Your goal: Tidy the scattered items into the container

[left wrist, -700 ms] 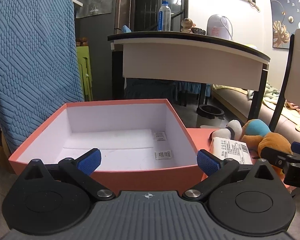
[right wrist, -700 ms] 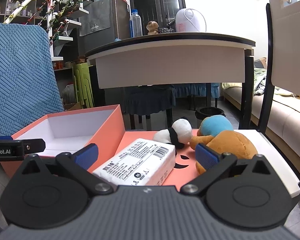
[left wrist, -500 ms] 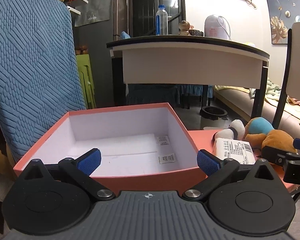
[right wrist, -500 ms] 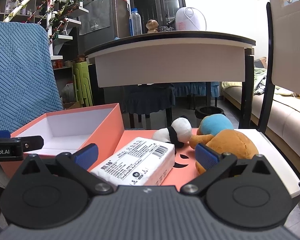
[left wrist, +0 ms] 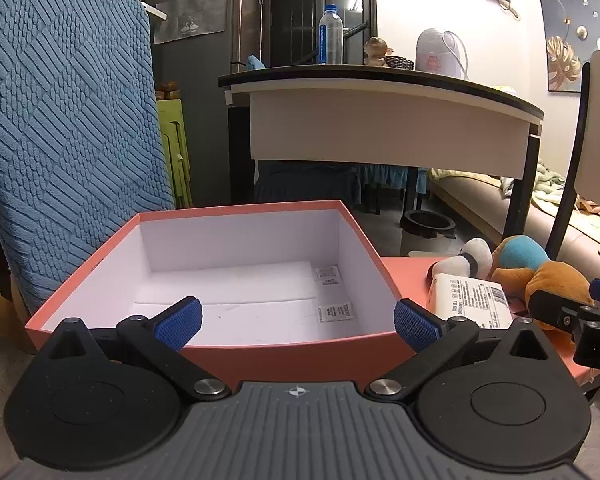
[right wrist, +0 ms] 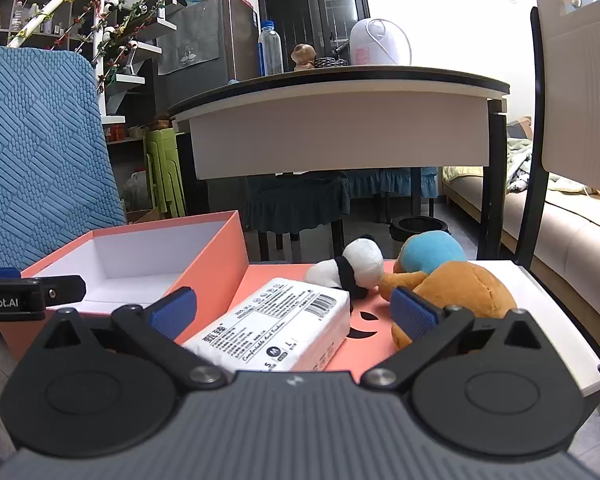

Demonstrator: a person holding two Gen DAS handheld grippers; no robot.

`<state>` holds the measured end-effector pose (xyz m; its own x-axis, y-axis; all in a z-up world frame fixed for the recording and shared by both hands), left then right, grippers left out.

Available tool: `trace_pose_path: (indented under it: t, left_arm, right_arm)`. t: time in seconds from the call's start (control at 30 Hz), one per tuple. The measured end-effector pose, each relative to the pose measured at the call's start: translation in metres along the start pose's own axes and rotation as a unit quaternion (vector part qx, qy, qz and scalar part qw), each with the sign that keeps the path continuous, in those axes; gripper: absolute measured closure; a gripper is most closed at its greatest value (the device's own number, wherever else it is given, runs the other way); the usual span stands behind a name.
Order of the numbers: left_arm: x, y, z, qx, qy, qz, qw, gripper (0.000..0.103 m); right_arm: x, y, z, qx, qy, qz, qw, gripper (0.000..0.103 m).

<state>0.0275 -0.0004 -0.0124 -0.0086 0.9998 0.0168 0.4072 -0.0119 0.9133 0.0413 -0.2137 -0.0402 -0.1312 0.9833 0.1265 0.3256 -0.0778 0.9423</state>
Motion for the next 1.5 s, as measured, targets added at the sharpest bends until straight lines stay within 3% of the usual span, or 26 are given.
trace_pose_path:
  t: [0.97, 1.5]
  left_arm:
    - [0.002, 0.000, -0.001, 0.004, -0.005, -0.002, 1.0000, 0.000]
    - [0.004, -0.003, -0.001, 0.010, -0.007, -0.002, 0.9999, 0.000]
  right_arm:
    - [0.001, 0.004, -0.006, 0.005, -0.003, -0.002, 1.000, 0.000]
    - [-0.002, 0.008, 0.014, 0.015, -0.008, 0.007, 1.000, 0.000]
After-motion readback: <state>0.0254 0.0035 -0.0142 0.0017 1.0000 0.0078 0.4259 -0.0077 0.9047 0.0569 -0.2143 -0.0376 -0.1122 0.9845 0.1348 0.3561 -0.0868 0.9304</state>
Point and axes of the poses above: each gripper's, at about its wrist camera, not at the fingertips, and z roughly the way its jaws point, x to its left, y to its top, the point moved 3 cm from there along z, roughly the way its jaws point, and after that the axes turned 1 degree about x, right-handed, at the moved point
